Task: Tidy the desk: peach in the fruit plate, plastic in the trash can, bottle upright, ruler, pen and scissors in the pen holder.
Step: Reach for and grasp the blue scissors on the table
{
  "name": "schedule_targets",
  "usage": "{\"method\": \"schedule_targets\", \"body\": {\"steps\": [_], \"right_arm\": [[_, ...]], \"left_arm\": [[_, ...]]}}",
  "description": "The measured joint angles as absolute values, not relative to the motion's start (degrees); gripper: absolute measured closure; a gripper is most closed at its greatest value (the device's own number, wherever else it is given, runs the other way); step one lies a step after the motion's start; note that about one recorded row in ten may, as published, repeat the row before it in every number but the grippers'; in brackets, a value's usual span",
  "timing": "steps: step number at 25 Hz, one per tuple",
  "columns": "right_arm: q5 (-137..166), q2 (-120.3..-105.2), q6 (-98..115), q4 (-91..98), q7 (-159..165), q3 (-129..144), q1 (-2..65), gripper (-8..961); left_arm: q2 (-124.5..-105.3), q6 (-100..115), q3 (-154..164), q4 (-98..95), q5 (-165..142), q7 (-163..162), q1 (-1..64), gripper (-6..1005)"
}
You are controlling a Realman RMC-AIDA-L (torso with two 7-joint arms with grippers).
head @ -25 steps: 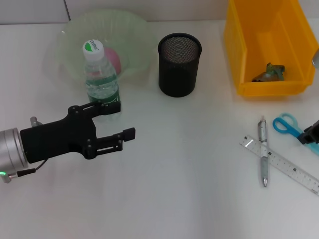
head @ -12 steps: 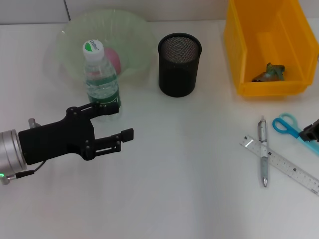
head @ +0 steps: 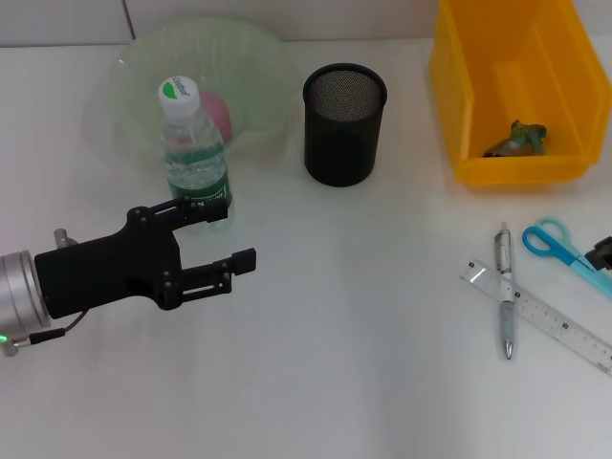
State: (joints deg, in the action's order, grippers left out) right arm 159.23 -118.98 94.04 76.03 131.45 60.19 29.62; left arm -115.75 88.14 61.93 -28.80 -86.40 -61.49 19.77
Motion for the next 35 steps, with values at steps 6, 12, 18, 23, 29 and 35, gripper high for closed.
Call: {"method": "schedule_targets", "body": {"steps": [6,12,18,23,29,35], "right_arm": [[161.4,-119.19,92.7,74.5,131.4,61.8,29.6,827],[161.5,-119.19,91.2,72.7,131.2,61.9,29.7,638],[161.5,-119.18,90.0,71.2,130.7,62.2,30.0,581],[161.5,-119.17,89.2,70.5,130.7,62.7,30.1,585],[161.8,-119.17,88.5,70.0,130.7,63.4,30.2,602],[162.0,-119.18,87.5,69.0,130.7,63.4,30.3,630]], "left_arm": [[-115.75,88.4,61.9,-28.8,-86.4,-61.5,19.9,222],[-115.75,88.4,61.9,-28.8,-86.4,-61.4,19.9,222],[-115.79,88.3,61.9,-28.8,-86.4,-61.3,19.8,222],[-115.83,88.2,61.9,-28.8,-86.4,-61.3,19.8,221],[-116.08,88.1,61.9,-28.7,-86.4,-61.2,19.8,221],[-116.15,88.1,61.9,-28.8,-86.4,-61.2,19.8,222]]}}
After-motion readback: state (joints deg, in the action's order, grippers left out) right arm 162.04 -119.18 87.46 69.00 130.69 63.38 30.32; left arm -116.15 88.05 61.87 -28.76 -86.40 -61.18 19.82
